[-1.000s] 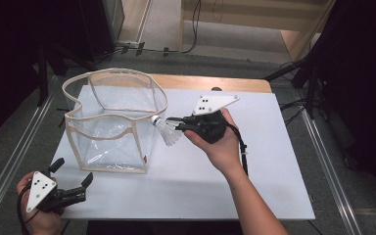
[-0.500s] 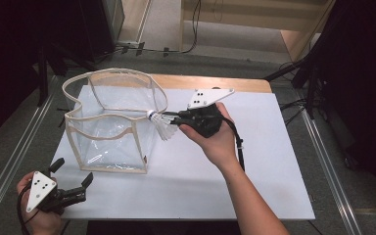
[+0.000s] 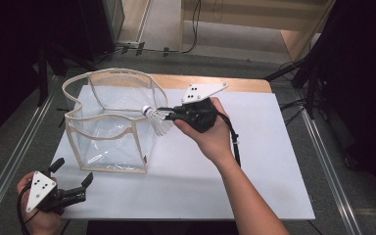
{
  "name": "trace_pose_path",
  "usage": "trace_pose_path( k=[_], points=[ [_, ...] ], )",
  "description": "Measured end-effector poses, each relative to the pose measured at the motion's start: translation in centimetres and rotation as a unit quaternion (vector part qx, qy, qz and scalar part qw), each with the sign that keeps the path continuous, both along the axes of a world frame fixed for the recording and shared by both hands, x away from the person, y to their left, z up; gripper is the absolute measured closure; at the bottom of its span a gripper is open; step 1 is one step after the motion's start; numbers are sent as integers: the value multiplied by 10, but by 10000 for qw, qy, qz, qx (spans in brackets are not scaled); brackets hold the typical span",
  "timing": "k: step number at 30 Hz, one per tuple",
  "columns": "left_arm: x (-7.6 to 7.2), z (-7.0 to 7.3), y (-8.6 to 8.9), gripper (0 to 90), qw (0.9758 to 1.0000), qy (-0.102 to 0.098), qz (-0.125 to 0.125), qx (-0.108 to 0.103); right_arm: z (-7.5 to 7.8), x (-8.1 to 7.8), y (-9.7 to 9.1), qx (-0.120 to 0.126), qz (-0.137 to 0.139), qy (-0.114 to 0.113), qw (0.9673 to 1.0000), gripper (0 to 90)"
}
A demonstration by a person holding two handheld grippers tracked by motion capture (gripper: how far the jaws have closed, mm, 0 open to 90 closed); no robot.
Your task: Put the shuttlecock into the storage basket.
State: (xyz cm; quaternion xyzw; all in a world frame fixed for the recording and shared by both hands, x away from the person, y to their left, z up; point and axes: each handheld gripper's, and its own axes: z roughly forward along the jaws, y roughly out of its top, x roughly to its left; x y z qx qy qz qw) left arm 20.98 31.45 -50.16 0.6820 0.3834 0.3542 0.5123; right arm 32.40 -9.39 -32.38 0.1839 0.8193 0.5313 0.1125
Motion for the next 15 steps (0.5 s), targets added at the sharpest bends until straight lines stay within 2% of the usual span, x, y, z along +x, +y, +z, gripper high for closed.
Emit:
trace_pose_path(
  k=[15],
  points=[
    [0, 0, 0, 0, 10000, 5, -9, 5, 6, 13, 6, 0, -77, 18, 10000, 852]
  ],
)
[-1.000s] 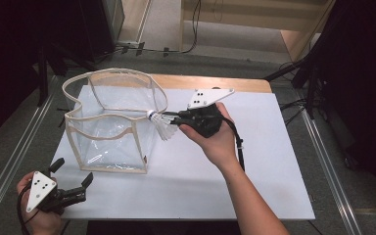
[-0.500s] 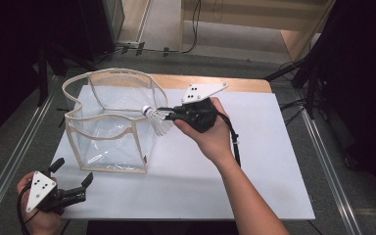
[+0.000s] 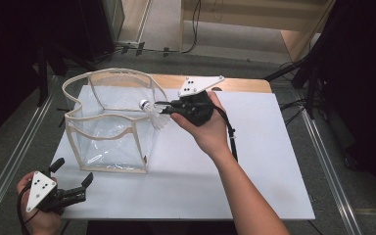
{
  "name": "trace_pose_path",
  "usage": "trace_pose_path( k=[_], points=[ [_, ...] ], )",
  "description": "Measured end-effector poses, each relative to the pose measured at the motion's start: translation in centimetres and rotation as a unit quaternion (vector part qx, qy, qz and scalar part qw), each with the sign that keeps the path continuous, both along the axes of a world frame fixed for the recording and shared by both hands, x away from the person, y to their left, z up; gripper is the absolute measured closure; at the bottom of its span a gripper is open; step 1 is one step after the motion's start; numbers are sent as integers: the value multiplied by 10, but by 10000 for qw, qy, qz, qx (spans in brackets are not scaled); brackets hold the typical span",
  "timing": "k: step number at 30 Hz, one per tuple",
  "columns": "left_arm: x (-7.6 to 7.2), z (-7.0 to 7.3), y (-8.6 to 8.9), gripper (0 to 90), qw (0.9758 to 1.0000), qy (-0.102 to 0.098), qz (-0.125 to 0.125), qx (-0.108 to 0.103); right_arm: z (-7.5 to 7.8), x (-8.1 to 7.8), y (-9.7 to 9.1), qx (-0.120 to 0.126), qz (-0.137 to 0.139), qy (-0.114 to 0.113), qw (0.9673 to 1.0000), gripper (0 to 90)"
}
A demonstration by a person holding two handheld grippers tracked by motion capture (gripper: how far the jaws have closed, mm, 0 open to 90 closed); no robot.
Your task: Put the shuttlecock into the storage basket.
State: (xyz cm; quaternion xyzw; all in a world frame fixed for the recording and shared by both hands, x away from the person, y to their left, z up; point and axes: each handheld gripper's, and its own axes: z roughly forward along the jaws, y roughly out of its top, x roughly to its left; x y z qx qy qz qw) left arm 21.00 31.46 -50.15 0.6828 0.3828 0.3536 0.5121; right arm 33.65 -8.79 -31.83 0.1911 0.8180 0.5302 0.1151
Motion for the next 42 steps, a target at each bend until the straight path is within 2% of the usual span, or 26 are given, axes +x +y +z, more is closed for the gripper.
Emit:
trace_pose_path(
  k=[13, 26, 42],
  points=[
    [0, 0, 0, 0, 10000, 10, 8, -9, 1, 16, 10, -83, -44, -3, 10000, 851],
    [0, 0, 0, 0, 10000, 9, 3, -27, 0, 30, 19, -87, -105, 85, 9999, 851],
    [0, 0, 0, 0, 10000, 4, -9, -26, -7, 47, 28, -82, -250, 154, 9995, 851]
  ],
)
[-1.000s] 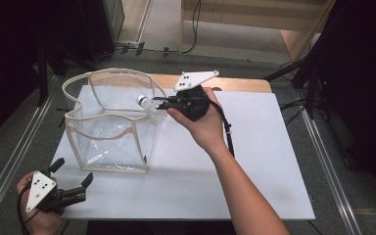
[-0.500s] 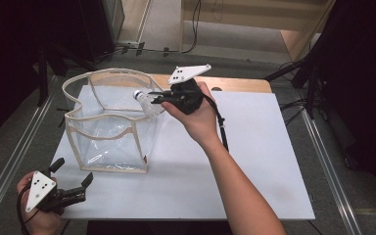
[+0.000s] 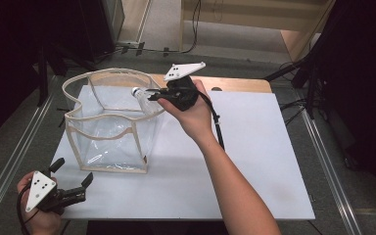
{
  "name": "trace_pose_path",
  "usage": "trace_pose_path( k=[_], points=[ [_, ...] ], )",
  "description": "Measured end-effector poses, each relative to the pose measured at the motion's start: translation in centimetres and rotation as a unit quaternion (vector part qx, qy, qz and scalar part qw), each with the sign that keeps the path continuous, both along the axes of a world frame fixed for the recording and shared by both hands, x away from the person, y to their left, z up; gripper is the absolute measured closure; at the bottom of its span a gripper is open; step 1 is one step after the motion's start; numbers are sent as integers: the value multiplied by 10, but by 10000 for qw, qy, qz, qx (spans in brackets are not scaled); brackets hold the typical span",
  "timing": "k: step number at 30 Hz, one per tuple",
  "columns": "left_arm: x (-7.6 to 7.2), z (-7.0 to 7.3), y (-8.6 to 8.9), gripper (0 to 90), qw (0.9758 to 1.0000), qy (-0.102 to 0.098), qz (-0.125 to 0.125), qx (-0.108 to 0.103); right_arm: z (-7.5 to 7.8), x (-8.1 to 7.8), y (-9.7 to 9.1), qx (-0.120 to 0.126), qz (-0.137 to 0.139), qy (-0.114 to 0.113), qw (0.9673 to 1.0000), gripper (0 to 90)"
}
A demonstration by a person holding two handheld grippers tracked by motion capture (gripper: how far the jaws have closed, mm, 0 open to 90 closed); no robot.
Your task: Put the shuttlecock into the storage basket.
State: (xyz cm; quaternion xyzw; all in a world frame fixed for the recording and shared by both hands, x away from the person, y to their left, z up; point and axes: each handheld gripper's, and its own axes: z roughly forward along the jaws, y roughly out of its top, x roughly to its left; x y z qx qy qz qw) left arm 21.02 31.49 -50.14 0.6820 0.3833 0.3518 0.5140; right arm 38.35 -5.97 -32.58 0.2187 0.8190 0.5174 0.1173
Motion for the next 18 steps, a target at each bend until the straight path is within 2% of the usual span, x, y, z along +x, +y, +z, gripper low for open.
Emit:
trace_pose_path(
  k=[12, 13, 16, 18],
  points=[
    [0, 0, 0, 0, 10000, 1, 4, -3, -8, 7, -3, -31, -84, 72, 9999, 836],
    [0, 0, 0, 0, 10000, 2, 6, 7, -8, 7, -3, -36, -44, 98, 9999, 799],
    [0, 0, 0, 0, 10000, -2, -1, 5, -7, 6, -4, -50, -48, 88, 9999, 764],
    [0, 0, 0, 0, 10000, -6, -2, 6, -6, 3, -7, -3, -39, 52, 10000, 695]
  ],
)
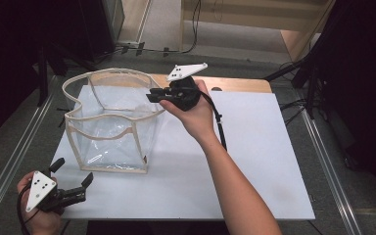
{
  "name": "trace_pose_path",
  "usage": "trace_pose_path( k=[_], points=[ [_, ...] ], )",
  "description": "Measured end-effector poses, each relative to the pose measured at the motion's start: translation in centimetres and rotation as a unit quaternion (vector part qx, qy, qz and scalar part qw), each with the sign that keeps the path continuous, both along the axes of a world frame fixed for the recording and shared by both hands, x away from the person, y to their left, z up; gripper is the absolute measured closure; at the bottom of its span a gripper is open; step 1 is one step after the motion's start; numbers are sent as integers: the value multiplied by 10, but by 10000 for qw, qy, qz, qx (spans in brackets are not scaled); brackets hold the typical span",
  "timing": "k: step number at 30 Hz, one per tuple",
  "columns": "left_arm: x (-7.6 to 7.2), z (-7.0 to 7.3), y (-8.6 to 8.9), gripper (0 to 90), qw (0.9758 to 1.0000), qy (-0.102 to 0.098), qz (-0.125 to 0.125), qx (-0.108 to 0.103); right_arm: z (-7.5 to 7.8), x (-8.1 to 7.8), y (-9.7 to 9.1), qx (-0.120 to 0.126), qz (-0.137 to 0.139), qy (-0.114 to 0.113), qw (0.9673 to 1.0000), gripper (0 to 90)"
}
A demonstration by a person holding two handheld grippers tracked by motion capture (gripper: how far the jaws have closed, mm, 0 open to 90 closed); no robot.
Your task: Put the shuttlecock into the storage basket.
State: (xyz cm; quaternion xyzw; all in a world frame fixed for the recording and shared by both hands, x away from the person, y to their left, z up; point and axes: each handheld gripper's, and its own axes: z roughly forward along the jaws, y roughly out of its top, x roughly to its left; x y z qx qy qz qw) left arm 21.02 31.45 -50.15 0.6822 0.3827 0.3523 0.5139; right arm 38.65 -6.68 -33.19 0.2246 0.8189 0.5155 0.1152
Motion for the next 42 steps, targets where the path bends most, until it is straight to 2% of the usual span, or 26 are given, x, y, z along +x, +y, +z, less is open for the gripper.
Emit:
trace_pose_path(
  k=[1, 4, 8, 9, 11, 12, 14, 15, 16, 17, 19, 22, 23, 32, 42],
  points=[
    [0, 0, 0, 0, 10000, 0, 0, 0, 0, 0, 0, 0, 0, 0, 10000, 695],
    [0, 0, 0, 0, 10000, -8, -5, 11, 0, -4, -5, 80, -89, -37, 9999, 602],
    [0, 0, 0, 0, 10000, -4, -2, 21, 0, -11, -16, 181, -88, -5, 9998, 445],
    [0, 0, 0, 0, 10000, -4, -2, 21, 0, -11, -16, 181, -88, -5, 9998, 445],
    [0, 0, 0, 0, 10000, -5, 6, 23, 2, -15, -23, 248, -58, 6, 9997, 373],
    [0, 0, 0, 0, 10000, 10, 11, 47, 2, -15, -23, 248, -58, 6, 9997, 373],
    [0, 0, 0, 0, 10000, 5, 18, 56, 4, -21, -29, 354, -120, -125, 9992, 298],
    [0, 0, 0, 0, 10000, 5, 18, 56, 4, -21, -29, 354, -120, -125, 9992, 298],
    [0, 0, -1, 0, 10000, 0, 22, 45, 4, -25, -32, 296, -131, -171, 9993, 189],
    [0, 0, -1, 0, 10000, -1, 22, 43, 4, -25, -32, 296, -131, -171, 9993, 189],
    [0, 0, -1, 0, 10000, -3, 23, 46, 2, -29, -34, 251, -64, -152, 9995, 97],
    [0, 0, -1, 0, 10000, -2, 21, 44, -2, -33, -39, 236, -124, -126, 9996, 65],
    [0, 0, -1, 0, 10000, -3, 21, 38, -4, -35, -43, 271, -141, -60, 9995, 0],
    [0, 0, 0, 0, 10000, -3, 19, 55, -14, -48, -58, 382, -188, -99, 9990, 0],
    [0, 0, 0, 0, 10000, -3, 19, 49, -19, -63, -67, 359, -229, -211, 9989, 0]
  ],
)
